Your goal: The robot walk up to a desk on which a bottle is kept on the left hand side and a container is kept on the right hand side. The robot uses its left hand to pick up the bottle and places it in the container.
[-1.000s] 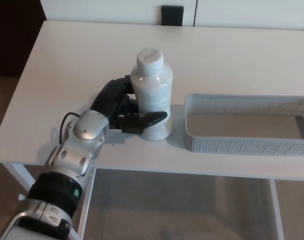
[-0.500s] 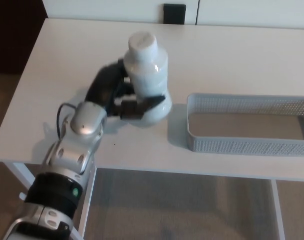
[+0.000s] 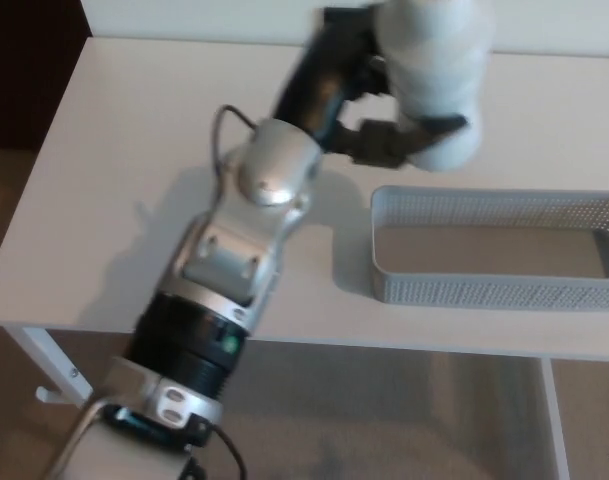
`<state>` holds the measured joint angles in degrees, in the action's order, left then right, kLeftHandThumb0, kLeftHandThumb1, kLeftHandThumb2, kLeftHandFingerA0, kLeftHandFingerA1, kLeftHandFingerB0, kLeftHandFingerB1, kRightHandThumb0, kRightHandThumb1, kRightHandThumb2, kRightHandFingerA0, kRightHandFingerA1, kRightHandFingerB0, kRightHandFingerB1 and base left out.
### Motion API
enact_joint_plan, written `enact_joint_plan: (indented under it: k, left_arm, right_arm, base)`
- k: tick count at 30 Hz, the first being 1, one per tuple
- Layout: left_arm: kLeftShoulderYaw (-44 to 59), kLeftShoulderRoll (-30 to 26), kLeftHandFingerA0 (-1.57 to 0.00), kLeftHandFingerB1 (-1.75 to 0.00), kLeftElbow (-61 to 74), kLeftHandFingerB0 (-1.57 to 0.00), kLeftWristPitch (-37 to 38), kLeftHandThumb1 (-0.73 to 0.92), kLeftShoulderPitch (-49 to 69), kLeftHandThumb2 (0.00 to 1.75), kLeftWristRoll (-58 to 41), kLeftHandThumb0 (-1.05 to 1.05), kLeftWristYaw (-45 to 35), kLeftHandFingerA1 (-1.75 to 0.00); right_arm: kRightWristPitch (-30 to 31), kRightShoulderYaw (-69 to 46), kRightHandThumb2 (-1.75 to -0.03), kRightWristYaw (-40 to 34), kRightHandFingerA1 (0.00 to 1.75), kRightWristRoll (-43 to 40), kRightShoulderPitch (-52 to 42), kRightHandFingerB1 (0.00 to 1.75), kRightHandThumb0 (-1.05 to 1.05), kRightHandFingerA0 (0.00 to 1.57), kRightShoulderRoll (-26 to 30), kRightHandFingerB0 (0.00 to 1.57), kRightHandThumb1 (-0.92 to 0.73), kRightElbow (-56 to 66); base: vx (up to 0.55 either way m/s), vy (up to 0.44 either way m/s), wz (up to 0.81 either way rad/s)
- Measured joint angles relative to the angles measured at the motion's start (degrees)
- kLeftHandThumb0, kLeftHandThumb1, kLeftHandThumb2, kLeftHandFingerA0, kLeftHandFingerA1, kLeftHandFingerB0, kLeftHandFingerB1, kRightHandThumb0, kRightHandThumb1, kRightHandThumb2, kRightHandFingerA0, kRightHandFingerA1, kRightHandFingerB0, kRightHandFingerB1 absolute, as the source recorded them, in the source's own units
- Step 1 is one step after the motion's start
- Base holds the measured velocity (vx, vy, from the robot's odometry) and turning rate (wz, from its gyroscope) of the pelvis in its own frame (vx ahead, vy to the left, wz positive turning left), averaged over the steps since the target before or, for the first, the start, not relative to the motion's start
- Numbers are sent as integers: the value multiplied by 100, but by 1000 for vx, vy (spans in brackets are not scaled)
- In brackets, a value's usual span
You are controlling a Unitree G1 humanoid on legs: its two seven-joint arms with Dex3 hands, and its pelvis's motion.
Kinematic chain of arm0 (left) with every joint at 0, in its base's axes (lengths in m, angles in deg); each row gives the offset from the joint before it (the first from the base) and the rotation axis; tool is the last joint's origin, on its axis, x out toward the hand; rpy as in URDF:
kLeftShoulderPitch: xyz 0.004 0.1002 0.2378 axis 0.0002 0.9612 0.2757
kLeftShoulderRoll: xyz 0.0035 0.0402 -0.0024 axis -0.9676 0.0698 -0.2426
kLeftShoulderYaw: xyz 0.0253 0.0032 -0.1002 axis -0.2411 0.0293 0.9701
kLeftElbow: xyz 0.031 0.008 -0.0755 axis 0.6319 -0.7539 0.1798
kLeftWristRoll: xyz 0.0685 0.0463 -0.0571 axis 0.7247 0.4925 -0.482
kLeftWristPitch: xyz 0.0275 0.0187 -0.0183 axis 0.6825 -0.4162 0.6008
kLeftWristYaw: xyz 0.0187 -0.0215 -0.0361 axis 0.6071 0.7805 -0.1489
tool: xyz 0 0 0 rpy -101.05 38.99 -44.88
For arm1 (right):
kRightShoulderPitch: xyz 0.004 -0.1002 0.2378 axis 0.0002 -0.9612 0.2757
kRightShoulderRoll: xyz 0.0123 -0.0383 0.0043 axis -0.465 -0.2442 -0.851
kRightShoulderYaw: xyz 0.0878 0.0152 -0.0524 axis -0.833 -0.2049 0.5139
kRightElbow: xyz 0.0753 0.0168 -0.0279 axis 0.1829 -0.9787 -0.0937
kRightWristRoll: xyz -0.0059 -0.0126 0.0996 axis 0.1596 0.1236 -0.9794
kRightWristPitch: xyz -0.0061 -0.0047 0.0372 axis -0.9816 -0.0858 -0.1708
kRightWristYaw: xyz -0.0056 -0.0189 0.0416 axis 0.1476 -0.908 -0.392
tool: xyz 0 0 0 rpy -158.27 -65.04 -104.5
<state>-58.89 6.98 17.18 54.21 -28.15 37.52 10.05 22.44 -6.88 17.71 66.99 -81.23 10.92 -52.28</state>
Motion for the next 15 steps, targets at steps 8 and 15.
enact_joint_plan:
  k: [8, 15]
  left_arm:
    - [-652, 457, -114, -124, -450, -83, -89, 70, 43, 86, 259, -19, 65, -138]
    - [-793, 468, -109, -128, -795, -81, -121, 74, 151, 78, 347, -22, 114, -142]
  right_arm:
    - [87, 23, -55, -61, 58, 17, 96, 38, -27, 50, 0, 30, -52, 3]
    - [158, 46, -55, -117, 58, 35, 91, 38, -29, 50, 0, 30, -51, 51]
  base:
    - [0, 0, 0]
    - [0, 0, 0]
